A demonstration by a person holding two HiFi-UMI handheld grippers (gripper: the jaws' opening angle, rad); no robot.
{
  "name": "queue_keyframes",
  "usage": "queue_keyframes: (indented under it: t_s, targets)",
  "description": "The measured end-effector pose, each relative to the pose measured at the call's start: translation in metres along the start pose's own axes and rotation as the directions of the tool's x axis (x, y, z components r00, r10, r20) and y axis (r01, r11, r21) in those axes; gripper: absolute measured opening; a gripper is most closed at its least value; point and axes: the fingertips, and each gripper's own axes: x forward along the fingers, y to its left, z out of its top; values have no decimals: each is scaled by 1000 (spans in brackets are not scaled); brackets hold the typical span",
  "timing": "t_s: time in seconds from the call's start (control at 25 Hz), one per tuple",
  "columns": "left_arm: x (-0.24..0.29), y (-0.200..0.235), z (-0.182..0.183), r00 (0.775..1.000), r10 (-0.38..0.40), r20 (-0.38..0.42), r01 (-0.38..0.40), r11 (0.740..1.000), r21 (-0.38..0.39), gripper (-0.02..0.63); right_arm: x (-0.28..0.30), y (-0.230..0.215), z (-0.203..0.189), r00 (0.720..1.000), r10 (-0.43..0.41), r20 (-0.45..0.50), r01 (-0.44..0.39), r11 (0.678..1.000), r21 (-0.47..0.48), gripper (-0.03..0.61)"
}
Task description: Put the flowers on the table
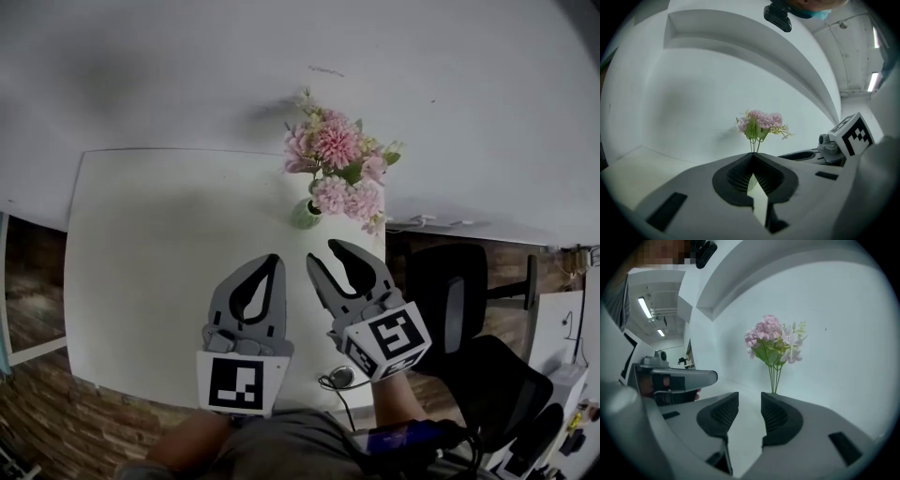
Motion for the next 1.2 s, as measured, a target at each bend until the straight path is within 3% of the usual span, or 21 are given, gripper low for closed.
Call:
queue_keyframes:
  t_s: [0.24, 0.44, 0.68, 1.2]
  targets:
    - [-24, -21, 15, 999, 12, 32, -12, 1000, 19, 8, -39, 27, 17, 995, 18, 93, -17, 1000, -12, 94]
    - [-51, -46, 29, 997, 33, 70, -36, 998, 45, 8, -83, 39, 27, 994, -3, 109, 3, 1000, 6, 21]
    - [-90, -80, 50, 983, 82, 162, -101, 989, 110, 8, -127, 58, 41, 982, 0, 189, 6, 999, -32, 8]
    - [-128, -124, 67, 965, 125, 229, -159, 978, 137, 8, -179, 72, 70, 956, 32, 292, -6, 996, -90, 6]
